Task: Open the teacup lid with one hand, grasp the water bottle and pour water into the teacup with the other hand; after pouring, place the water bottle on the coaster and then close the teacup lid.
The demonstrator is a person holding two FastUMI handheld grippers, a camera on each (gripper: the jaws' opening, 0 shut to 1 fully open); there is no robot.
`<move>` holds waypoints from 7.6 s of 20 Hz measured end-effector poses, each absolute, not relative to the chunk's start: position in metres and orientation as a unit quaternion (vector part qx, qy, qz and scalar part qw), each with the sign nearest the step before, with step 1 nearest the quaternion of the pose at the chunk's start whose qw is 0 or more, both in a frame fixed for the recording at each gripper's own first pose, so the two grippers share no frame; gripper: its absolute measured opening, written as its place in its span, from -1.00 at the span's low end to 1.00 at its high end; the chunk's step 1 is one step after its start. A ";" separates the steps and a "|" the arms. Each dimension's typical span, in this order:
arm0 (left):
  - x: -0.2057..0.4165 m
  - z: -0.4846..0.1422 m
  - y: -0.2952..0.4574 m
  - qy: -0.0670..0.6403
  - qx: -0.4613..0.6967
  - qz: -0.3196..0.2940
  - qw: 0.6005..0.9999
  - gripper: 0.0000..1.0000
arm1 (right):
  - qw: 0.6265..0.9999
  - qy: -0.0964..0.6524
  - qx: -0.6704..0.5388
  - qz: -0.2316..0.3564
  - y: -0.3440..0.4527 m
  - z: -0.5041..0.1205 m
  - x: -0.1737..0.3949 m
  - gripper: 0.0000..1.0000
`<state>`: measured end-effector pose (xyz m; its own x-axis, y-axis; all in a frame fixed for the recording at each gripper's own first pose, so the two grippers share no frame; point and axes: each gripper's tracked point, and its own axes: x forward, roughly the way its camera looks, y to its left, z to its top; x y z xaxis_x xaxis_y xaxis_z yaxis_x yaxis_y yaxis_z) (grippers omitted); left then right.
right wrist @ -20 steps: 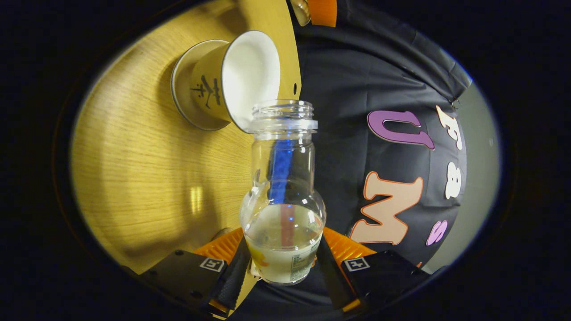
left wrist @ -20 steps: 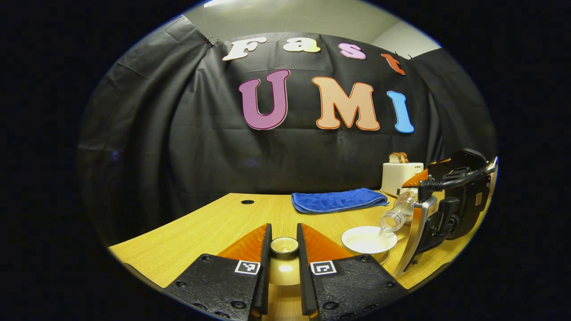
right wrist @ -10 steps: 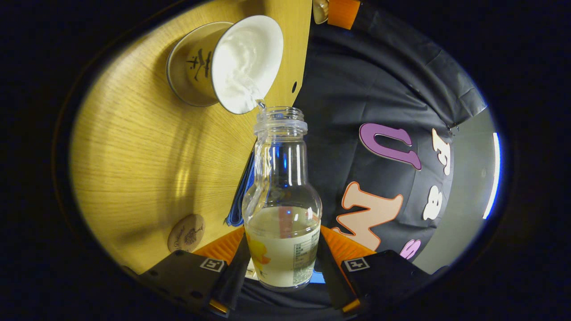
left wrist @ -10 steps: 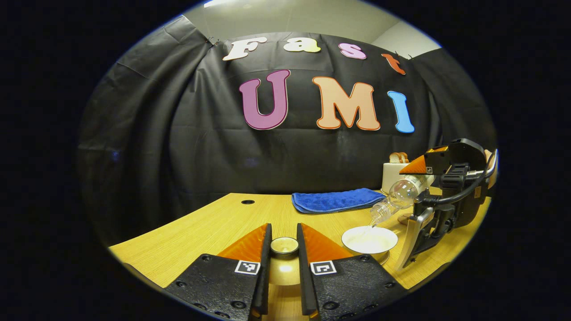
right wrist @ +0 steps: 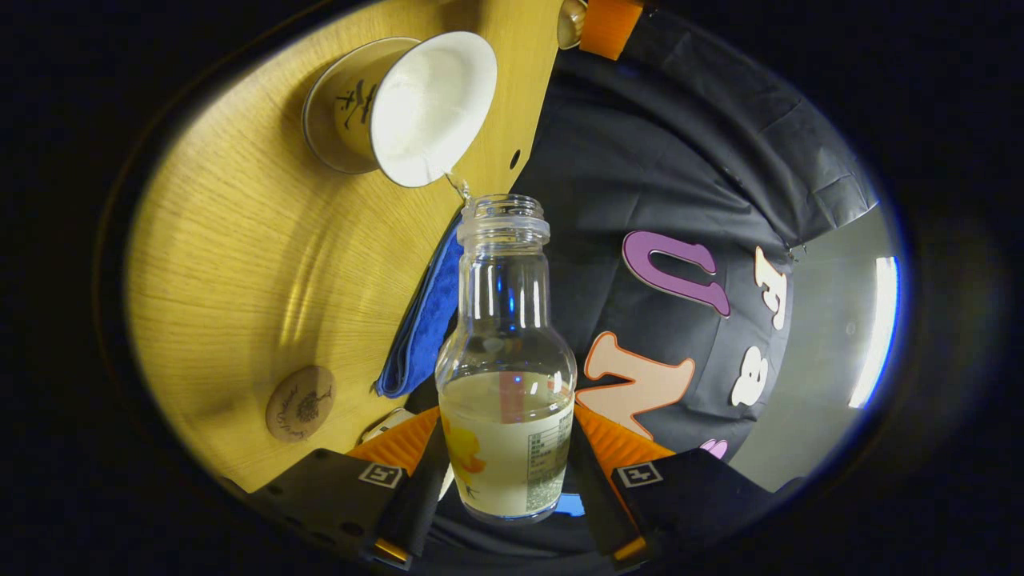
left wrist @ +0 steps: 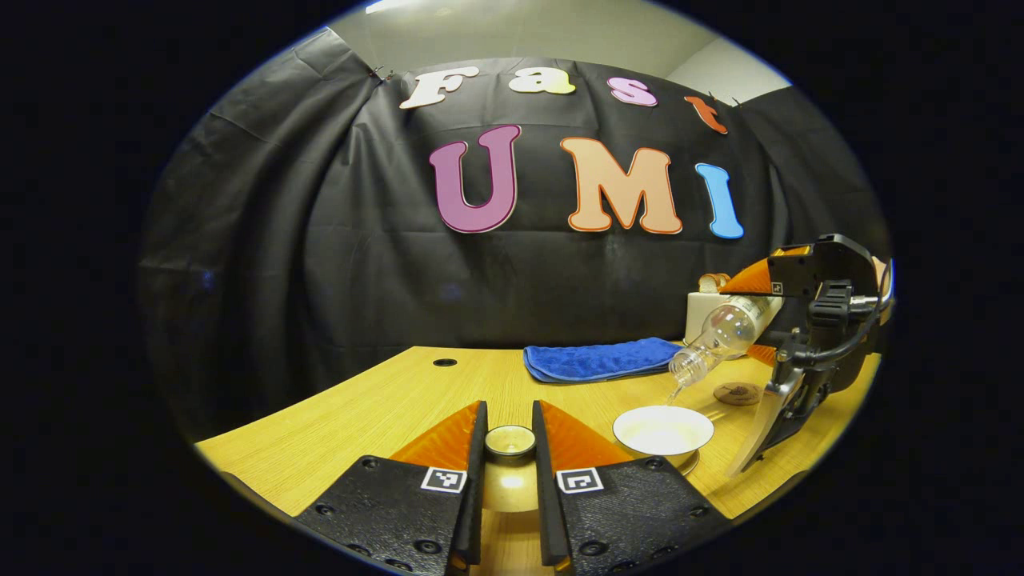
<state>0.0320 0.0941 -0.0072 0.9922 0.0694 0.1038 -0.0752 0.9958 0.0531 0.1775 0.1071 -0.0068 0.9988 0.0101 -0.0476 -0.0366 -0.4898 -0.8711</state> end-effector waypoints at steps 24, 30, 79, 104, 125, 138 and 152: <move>0.032 -0.007 0.095 -0.051 0.029 0.038 0.998 -0.48 | 0.709 0.094 -0.692 0.102 0.111 -0.073 0.155 0.69; 0.031 -0.007 0.094 -0.051 0.029 0.038 0.998 -0.48 | 0.830 0.123 -0.535 0.099 0.101 -0.068 0.156 0.63; 0.032 -0.010 0.097 -0.052 0.029 0.044 0.997 -0.48 | 0.986 0.162 -0.045 -0.005 -0.020 -0.097 0.208 0.69; 0.066 -0.011 0.047 -0.049 0.030 -0.043 0.997 -0.48 | 0.990 0.126 -0.057 -0.002 -0.016 -0.078 0.113 0.77; 0.084 -0.032 -0.041 0.017 0.061 -0.209 0.976 -0.47 | 0.999 0.032 -0.038 0.007 -0.009 -0.042 0.070 0.69; 0.078 -0.036 -0.036 0.029 0.059 -0.193 0.979 0.28 | 0.999 0.030 -0.040 -0.017 -0.016 -0.040 0.066 0.77; 0.031 -0.016 0.021 -0.040 0.031 -0.079 0.996 0.94 | 0.996 0.025 -0.043 -0.072 -0.034 -0.037 0.064 0.69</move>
<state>0.0313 0.0213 -0.0161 0.9843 -0.1600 0.0741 0.1550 0.9855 0.0688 0.0636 -0.0342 -0.0374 0.9885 -0.1446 -0.0438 0.1403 0.9861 -0.0889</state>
